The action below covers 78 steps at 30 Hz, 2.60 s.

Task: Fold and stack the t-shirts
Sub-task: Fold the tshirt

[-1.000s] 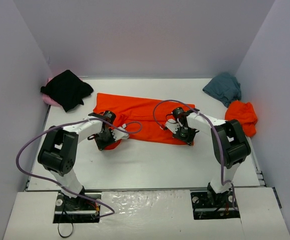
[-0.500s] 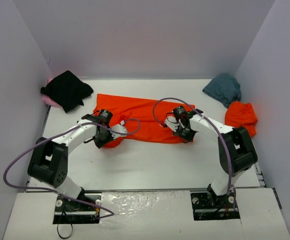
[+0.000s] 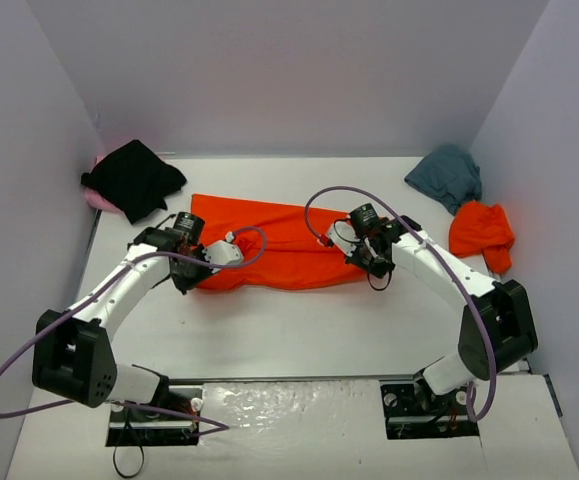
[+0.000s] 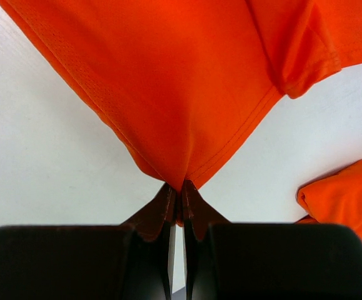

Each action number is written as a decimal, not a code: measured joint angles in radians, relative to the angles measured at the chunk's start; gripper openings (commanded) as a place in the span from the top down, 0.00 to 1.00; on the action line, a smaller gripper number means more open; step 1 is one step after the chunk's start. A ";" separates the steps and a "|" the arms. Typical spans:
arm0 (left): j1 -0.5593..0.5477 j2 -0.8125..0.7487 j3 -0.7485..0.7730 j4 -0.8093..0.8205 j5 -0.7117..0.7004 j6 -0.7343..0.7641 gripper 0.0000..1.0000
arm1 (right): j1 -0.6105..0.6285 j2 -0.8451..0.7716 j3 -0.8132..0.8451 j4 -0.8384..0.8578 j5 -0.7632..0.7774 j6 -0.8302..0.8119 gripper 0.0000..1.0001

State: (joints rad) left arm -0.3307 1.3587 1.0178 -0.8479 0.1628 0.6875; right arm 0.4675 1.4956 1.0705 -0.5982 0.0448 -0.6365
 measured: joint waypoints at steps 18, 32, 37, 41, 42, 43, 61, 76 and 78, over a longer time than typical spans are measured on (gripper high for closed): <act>0.157 -0.093 0.103 -0.144 0.089 0.102 1.00 | 0.000 -0.138 0.001 -0.052 -0.009 0.018 1.00; 0.158 -0.003 0.348 -0.250 0.117 0.154 1.00 | -0.003 -0.110 0.016 -0.089 -0.034 0.012 1.00; 0.159 0.179 0.414 -0.209 0.105 0.179 1.00 | -0.033 -0.007 0.078 -0.074 -0.052 -0.007 1.00; 0.163 0.290 0.458 -0.193 0.099 0.199 1.00 | -0.076 0.067 0.128 -0.055 -0.086 -0.023 1.00; 0.166 0.316 0.478 -0.190 0.099 0.202 1.00 | -0.090 0.088 0.140 -0.050 -0.090 -0.025 1.00; 0.170 0.340 0.498 -0.185 0.099 0.205 1.00 | -0.103 0.107 0.154 -0.046 -0.096 -0.029 1.00; 0.238 0.628 0.795 -0.166 0.122 0.239 1.00 | -0.232 0.295 0.259 0.013 -0.144 -0.046 1.00; 0.247 0.712 1.155 -0.235 0.143 0.248 1.00 | -0.232 0.276 0.267 0.042 -0.171 -0.030 1.00; 0.247 0.726 1.193 -0.249 0.146 0.249 1.00 | -0.232 0.268 0.267 0.043 -0.174 -0.023 1.00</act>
State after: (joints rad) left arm -0.0841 2.0842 2.2107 -1.0967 0.3091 0.9368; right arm 0.2359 1.7633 1.3373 -0.5556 -0.1296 -0.6592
